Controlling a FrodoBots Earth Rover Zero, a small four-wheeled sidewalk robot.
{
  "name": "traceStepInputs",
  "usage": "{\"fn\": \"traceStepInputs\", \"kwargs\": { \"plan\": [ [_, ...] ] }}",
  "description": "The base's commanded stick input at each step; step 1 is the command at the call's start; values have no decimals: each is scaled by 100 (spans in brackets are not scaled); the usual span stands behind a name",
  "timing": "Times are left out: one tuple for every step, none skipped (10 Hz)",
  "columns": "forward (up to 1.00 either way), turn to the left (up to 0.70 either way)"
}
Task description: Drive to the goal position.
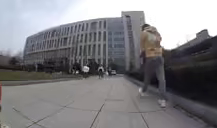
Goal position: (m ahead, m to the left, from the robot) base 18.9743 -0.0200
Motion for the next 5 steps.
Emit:
{"fn": "traceStepInputs", "kwargs": {
  "plan": [
    [70, 0],
    [70, 0],
    [70, 0],
    [70, 0],
    [70, 0]
  ]
}}
